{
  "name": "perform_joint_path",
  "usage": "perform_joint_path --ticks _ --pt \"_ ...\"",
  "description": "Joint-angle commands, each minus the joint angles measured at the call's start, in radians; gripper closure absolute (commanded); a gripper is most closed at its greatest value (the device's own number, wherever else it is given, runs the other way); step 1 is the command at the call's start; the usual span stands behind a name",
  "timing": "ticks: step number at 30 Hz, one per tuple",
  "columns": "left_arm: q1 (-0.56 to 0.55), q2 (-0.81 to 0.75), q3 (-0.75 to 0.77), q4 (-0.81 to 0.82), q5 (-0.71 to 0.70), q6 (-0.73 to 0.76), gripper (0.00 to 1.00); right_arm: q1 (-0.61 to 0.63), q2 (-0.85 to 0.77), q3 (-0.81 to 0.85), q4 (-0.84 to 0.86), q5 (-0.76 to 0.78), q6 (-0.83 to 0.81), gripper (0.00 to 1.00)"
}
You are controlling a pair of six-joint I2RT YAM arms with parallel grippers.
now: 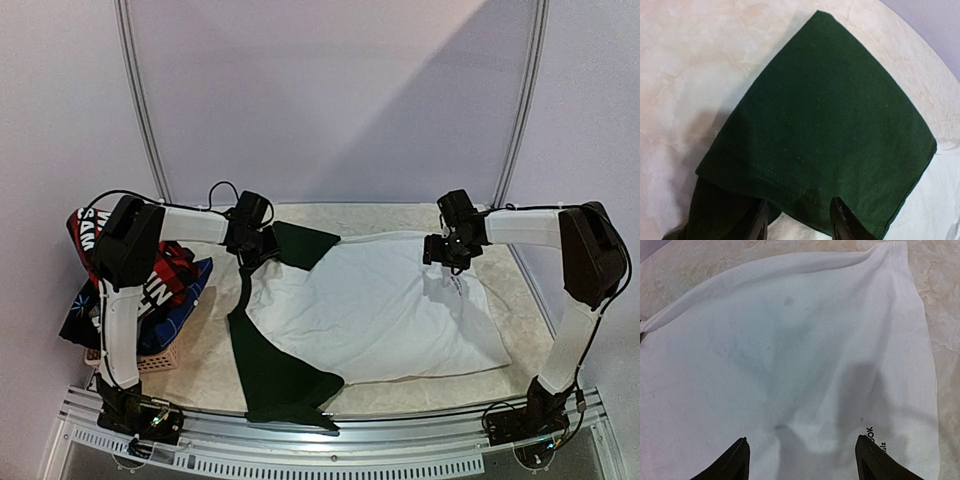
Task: Fold and stack the mixed laundry pile
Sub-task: Flatten out the crumpled T-shirt at the center of the board.
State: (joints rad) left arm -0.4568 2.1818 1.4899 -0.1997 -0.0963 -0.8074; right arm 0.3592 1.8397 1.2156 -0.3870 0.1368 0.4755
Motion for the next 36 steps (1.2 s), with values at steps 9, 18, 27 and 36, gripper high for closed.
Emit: perform_joint_path --ticks 9,18,27,36 --pt "0.014 0.032 0.024 0.013 -0.022 -0.014 0.81 0.009 0.013 -0.011 0.008 0.008 -0.012 0.28" --pt "0.013 0.015 0.056 0.023 -0.023 -0.004 1.00 0.012 -0.010 -0.034 0.011 0.018 -0.009 0.28" --pt "0.015 0.064 0.277 -0.097 0.003 0.025 1.00 0.012 -0.054 -0.046 0.007 0.037 -0.009 0.28" --pt "0.034 0.194 0.567 -0.154 0.087 0.016 1.00 0.012 -0.078 -0.047 0.004 0.055 -0.008 0.28"
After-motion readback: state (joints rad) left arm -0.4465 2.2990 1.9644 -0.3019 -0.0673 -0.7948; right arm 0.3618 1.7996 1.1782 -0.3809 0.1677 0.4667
